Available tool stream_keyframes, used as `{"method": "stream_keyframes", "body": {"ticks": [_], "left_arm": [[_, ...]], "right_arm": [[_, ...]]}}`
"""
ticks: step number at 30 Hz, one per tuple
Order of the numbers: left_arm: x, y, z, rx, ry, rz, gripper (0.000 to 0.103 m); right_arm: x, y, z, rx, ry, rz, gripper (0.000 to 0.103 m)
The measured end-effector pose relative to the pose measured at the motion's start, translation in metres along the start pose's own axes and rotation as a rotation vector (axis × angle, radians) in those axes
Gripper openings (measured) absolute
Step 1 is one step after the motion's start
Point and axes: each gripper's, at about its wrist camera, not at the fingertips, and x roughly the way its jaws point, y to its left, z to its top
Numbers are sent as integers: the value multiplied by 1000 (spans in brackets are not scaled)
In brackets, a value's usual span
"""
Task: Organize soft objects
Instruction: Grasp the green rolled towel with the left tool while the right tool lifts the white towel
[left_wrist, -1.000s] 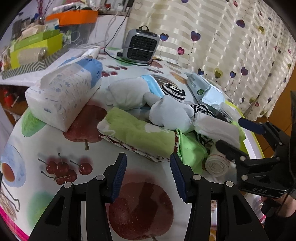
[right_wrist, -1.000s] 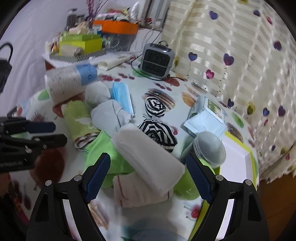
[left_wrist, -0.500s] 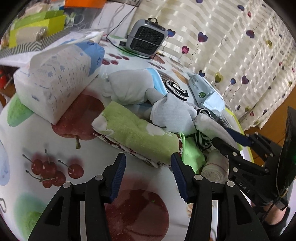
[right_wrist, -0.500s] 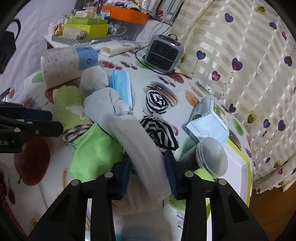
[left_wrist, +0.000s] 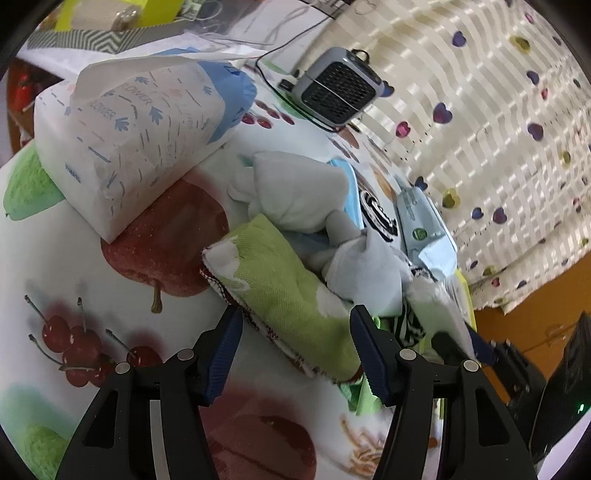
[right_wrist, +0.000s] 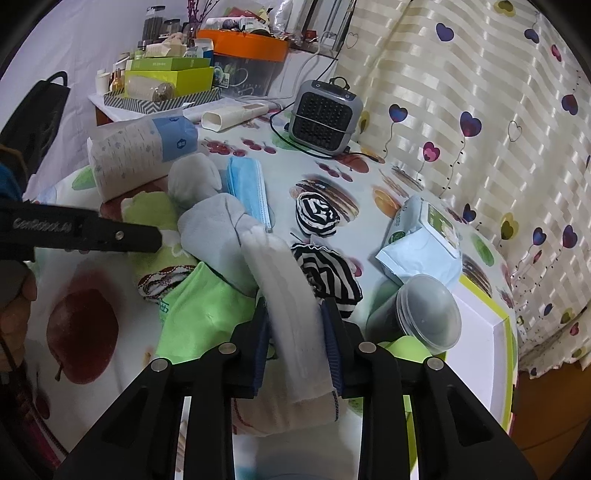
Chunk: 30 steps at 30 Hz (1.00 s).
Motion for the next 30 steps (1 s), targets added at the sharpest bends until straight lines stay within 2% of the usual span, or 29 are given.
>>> {"method": "stream_keyframes", "body": {"ticks": [4, 9, 20, 30], "left_arm": [[5, -3, 1, 15, 5, 37, 35], [-1, -5, 0, 45, -21, 52, 19], [-32, -14, -11, 139, -94, 79, 15], [-71, -43, -24, 272, -196, 94, 15]], "right_arm": [[-3, -1, -2, 16, -11, 9, 25], [-8, -2, -3, 47, -26, 33, 25], [-32, -4, -8, 115, -89, 84, 24], [-59, -13, -13, 205, -167, 115, 24]]}}
